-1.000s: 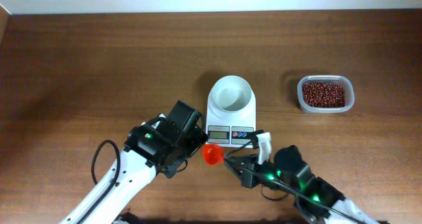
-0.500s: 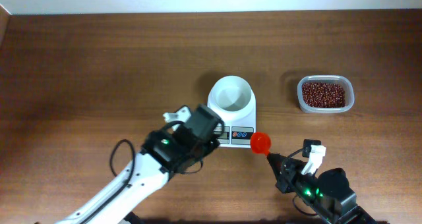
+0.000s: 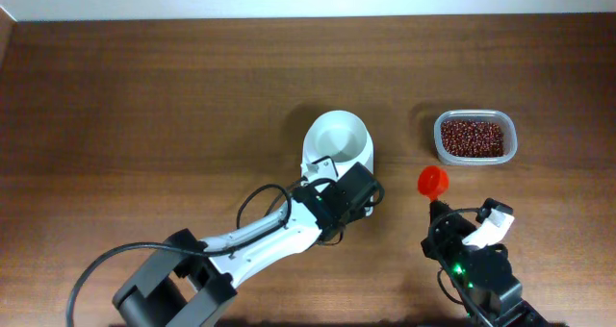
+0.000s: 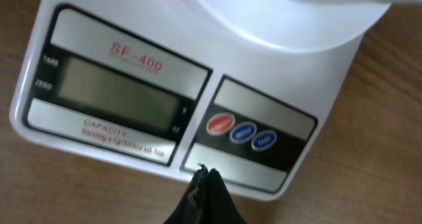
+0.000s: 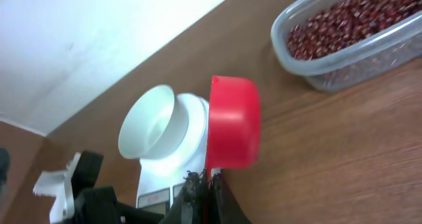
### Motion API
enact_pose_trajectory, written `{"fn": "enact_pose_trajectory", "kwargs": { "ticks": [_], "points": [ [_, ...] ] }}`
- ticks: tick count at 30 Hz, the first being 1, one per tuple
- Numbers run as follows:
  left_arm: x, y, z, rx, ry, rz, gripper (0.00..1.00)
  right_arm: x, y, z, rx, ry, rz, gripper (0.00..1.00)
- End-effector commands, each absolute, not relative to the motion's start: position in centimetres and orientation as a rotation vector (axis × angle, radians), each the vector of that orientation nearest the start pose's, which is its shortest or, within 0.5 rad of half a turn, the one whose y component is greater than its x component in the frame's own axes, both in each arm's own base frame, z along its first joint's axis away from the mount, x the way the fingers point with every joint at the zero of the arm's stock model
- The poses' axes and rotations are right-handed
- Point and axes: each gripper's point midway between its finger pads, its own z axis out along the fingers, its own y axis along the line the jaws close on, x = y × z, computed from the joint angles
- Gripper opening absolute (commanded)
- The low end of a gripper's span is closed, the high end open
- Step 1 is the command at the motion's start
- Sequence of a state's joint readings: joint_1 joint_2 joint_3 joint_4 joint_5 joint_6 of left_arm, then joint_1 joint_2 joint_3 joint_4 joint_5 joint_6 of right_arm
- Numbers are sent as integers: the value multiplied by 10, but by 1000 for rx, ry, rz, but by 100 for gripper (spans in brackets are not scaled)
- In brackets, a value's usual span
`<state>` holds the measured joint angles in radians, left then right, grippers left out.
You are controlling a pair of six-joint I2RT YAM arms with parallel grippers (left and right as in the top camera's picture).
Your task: Scoop and weigh 50g on scale
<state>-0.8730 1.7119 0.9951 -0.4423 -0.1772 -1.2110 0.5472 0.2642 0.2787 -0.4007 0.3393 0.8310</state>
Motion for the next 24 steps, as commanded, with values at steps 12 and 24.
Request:
{"fn": "enact_pose_trajectory", "kwargs": {
  "ticks": [12,24],
  "points": [
    [291,-270,28,-515,2598,-321,3,228,58,165,542,1860,534,4],
    [292,-276,15,-512,2612,-332,3,228,58,165,542,1860,534,4]
  ]
}}
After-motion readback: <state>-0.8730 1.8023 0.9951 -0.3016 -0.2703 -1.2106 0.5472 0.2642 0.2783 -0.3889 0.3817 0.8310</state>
